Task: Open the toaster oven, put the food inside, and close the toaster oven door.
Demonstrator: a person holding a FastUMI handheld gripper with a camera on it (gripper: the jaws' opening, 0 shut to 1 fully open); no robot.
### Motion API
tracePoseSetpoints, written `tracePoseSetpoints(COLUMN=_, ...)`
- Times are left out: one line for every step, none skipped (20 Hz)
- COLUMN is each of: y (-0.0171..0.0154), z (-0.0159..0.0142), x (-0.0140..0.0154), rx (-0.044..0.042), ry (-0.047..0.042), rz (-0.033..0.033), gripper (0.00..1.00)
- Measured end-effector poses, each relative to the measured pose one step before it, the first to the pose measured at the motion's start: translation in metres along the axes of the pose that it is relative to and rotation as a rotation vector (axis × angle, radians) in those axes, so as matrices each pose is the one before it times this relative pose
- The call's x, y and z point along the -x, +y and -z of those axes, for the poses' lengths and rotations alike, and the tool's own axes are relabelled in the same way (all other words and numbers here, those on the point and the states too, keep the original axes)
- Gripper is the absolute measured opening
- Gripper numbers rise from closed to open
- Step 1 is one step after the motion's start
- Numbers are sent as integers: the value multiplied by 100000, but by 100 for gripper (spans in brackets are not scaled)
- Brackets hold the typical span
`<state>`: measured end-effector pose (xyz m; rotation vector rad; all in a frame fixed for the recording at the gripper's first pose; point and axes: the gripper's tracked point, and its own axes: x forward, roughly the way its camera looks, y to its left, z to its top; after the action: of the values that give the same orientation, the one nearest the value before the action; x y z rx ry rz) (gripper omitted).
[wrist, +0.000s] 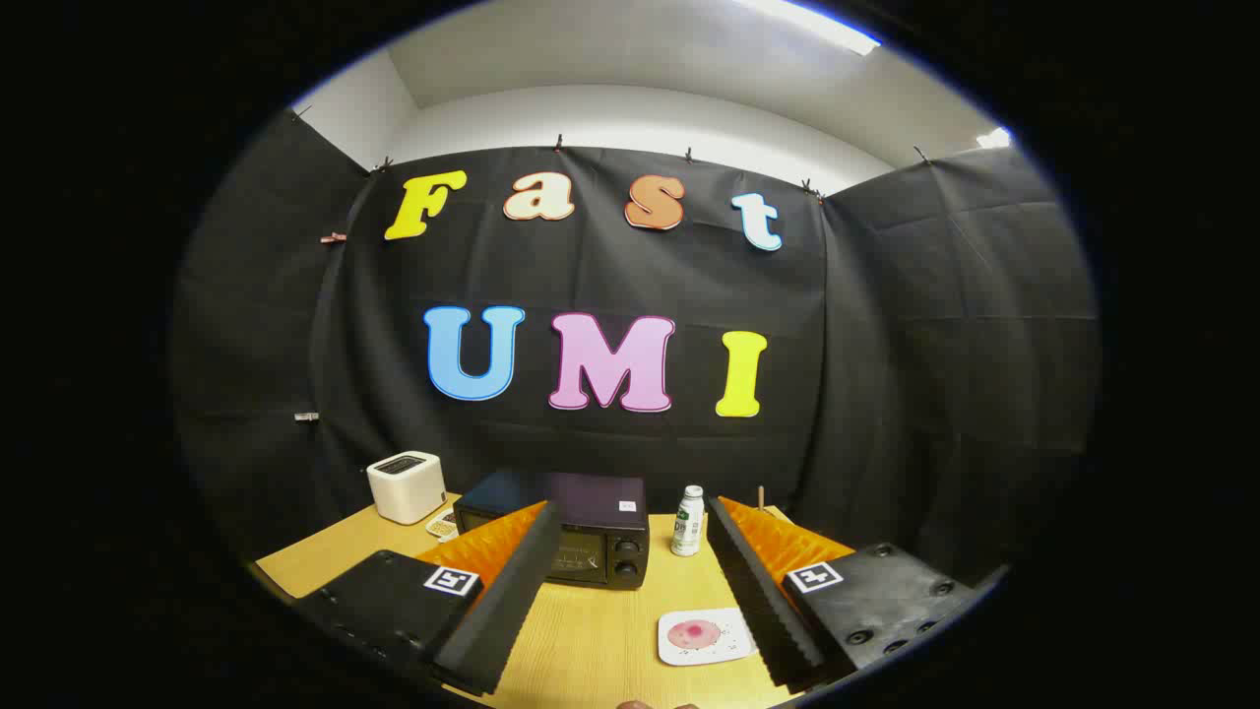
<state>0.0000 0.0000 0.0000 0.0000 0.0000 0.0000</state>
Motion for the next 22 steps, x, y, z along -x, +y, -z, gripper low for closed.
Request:
tracePoseSetpoints(y=-11, z=152, x=-45, rx=-33, ry=140, rz=-454, gripper=97)
tracePoseSetpoints(y=165, z=-33, x=-91, rx=-158, ry=-75, rz=-590, gripper=97)
tracePoseSetpoints(y=-144, z=-66, x=-128, rx=92, ry=-205, rz=73, gripper=97)
tracePoseSetpoints(y=-7, z=-3, x=-171, rx=263, ry=-139, rz=-57, gripper=98)
tracePoseSetpoints(y=46, z=0, x=-139, rx=114, ry=-202, rz=-286, gripper=97)
tracePoseSetpoints(y=57, z=-35, x=-147, rx=68, ry=-102, rz=-174, gripper=97)
tracePoseSetpoints(y=30, z=161, x=-165, rx=-167, ry=231, rz=129, gripper=97)
tracePoseSetpoints(y=127, z=142, x=-146, rx=-390, ry=770, rz=-155, gripper=97)
tracePoseSetpoints(y=291, z=215, x=-204, rx=-224, ry=837, rz=-19, gripper=97)
tracePoseSetpoints(y=205, z=170, x=-90, rx=-5, ry=648, rz=-47, gripper=97)
tracePoseSetpoints(y=321, z=49, x=-121, rx=146, ry=271, rz=-209, gripper=97)
tracePoseSetpoints(y=253, z=-233, x=-98, rx=362, ry=-117, rz=287, gripper=98)
tracePoseSetpoints(y=131, z=-225, x=-76, rx=168, ry=-562, rz=319, gripper=98)
tracePoseSetpoints(y=286, z=-118, x=-135, rx=-137, ry=-246, rz=-24, gripper=98)
tracePoseSetpoints(y=296, z=83, x=-110, rx=-263, ry=47, rz=-147, gripper=97)
tracePoseSetpoints(y=271, z=159, x=-171, rx=-123, ry=413, rz=-113, gripper=97)
tracePoseSetpoints(y=132, z=163, x=-221, rx=-278, ry=572, rz=132, gripper=97)
tracePoseSetpoints(y=182, z=210, x=-197, rx=-531, ry=669, rz=-163, gripper=97)
tracePoseSetpoints(y=183, z=294, x=-218, rx=-554, ry=800, rz=-10, gripper=97)
tracePoseSetpoints(y=112, z=139, x=-279, rx=-275, ry=421, rz=121, gripper=97)
tracePoseSetpoints(y=143, z=135, x=-341, rx=-129, ry=298, rz=-8, gripper=98)
tracePoseSetpoints(y=307, z=195, x=-369, rx=-171, ry=468, rz=-248, gripper=98)
